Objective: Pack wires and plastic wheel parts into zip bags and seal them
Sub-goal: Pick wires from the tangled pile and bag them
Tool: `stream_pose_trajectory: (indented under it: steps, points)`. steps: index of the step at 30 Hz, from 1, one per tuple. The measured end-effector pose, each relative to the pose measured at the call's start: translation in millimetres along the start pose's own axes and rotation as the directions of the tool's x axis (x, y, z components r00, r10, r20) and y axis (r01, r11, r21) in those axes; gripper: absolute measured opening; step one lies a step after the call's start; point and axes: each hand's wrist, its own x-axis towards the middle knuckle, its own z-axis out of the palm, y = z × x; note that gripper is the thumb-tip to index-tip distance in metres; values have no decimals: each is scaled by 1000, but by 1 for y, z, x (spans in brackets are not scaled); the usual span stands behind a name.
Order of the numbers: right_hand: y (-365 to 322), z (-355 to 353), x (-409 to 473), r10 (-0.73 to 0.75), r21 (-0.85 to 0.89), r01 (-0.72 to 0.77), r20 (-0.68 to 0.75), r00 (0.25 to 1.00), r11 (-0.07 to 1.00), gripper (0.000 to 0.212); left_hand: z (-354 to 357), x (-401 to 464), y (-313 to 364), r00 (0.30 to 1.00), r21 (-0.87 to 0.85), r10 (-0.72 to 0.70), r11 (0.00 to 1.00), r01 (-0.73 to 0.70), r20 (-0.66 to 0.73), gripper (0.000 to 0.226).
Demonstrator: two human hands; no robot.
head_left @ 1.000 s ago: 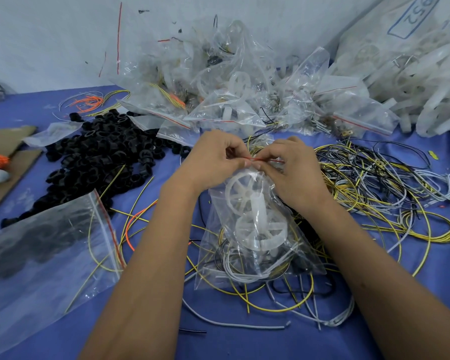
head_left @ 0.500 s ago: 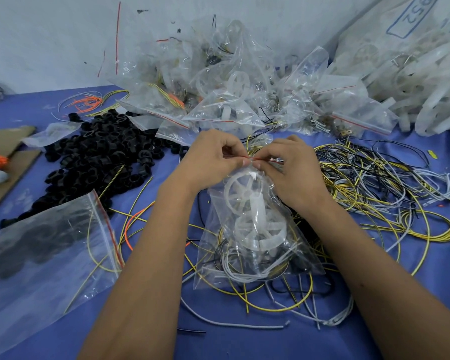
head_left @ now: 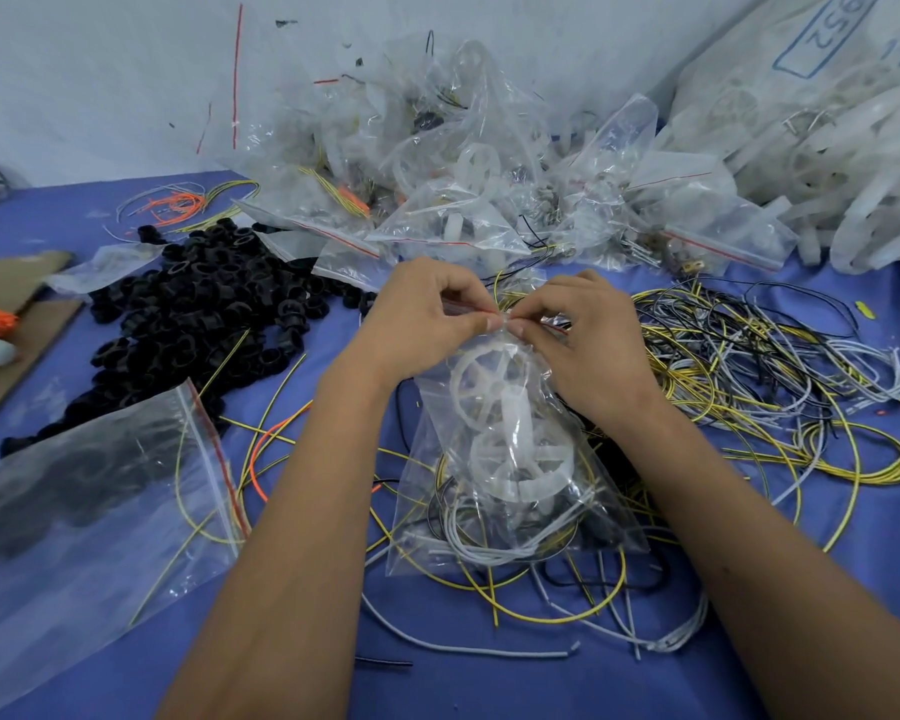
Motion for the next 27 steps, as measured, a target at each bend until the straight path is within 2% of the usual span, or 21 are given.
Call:
stream_pose_trajectory:
  steps: [5, 11, 14, 18, 27]
  points:
    - [-1, 0, 0, 5, -5, -5, 7, 1000, 1000, 5, -5, -1, -6, 998, -32, -57, 998, 56, -40, 19]
    - [-2, 0, 0, -14, -1, 15, 28, 1000, 1000, 2, -1, 0, -2, 1000, -18, -23, 1000, 23, 2, 16]
    - [-1, 0, 0, -15, -1, 15, 19, 1000, 1000, 5, 0, 0, -5, 999, -45, -38, 998, 38, -11, 10]
    - [-1, 1, 0, -10, 15, 10, 12, 1000, 1000, 5, -2, -3, -9, 998, -104, -34, 994, 29, -49, 13]
    - [-1, 0, 0, -27, 47, 25, 34, 999, 999, 1, 2, -2, -3, 999, -120, -49, 992, 46, -19, 9]
